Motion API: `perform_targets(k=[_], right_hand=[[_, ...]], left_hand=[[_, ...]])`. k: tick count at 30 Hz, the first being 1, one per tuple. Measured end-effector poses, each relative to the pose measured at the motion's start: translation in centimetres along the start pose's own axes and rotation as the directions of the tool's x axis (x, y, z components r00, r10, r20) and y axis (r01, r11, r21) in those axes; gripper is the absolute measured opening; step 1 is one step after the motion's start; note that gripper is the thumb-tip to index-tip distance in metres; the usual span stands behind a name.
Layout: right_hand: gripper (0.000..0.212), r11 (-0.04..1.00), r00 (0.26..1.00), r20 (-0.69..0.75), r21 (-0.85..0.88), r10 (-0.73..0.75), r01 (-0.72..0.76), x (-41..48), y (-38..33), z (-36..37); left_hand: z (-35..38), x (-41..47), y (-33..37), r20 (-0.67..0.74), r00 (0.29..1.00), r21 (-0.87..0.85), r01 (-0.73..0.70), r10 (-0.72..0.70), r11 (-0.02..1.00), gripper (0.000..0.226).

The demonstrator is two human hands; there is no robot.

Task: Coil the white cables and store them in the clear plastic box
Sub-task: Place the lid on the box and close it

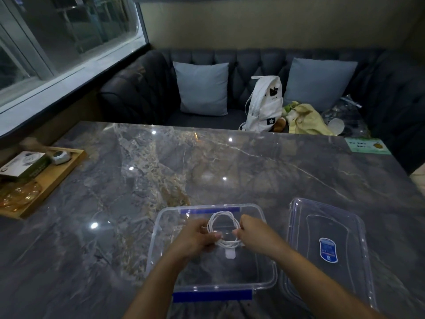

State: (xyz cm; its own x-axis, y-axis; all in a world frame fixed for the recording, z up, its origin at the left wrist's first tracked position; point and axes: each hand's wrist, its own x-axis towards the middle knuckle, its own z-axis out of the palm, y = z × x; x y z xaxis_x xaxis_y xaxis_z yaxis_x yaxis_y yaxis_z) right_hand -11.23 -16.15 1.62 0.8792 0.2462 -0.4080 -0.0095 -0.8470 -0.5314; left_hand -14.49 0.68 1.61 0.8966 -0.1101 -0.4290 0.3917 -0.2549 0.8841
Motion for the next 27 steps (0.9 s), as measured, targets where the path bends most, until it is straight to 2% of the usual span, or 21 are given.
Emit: perform_targets(k=[4,6,9,13,19,24,27], right_hand=[[0.017,0.992,0.999,-0.040,-0.126,0.007,-0.011,1.1,0.1,1.4],[0.017,0.986,0.999,-0.041,-0.164,0.019,-0.026,1.5,0.2,2.0],[0.017,0.979,0.999,-0.038,-0.200,0.037,-0.043,1.9,0.5,2.5],[0.019,0.964,0.999,-0.009,-0.262,0.049,-0.050,2.2,0.5,3.1],[0.022,0.959,1.000,-0.029,-0.284,0.012,-0.020,2.1,0.9,3.6],[0.024,0.958,1.000,-0.022,-0.287,-0.002,-0.004,1.8,0.6,3.5],[0.026,0.962,0.999,0.021,-0.271,-0.031,0.036,1.6,0.4,2.9]], left_hand=[[1.2,0.9,-1.4,-0.181,0.982,0.078,0.061,-0.046,0.995,0.021],[1.6,1.3,-2.1,-0.219,0.975,0.126,0.059,-0.030,0.990,0.026],[2.0,1.9,-3.1,-0.206,0.979,0.187,0.032,0.007,0.982,0.030],[2.3,2.6,-3.8,-0.224,0.972,0.354,0.009,0.075,0.935,0.031],[3.0,3.0,-3.9,-0.228,0.961,0.620,0.019,0.157,0.785,0.028],[2.9,2.9,-3.8,-0.162,0.971,0.721,-0.006,0.176,0.693,0.032],[2.7,2.6,-3.1,-0.173,0.967,0.748,0.004,0.189,0.664,0.030]])
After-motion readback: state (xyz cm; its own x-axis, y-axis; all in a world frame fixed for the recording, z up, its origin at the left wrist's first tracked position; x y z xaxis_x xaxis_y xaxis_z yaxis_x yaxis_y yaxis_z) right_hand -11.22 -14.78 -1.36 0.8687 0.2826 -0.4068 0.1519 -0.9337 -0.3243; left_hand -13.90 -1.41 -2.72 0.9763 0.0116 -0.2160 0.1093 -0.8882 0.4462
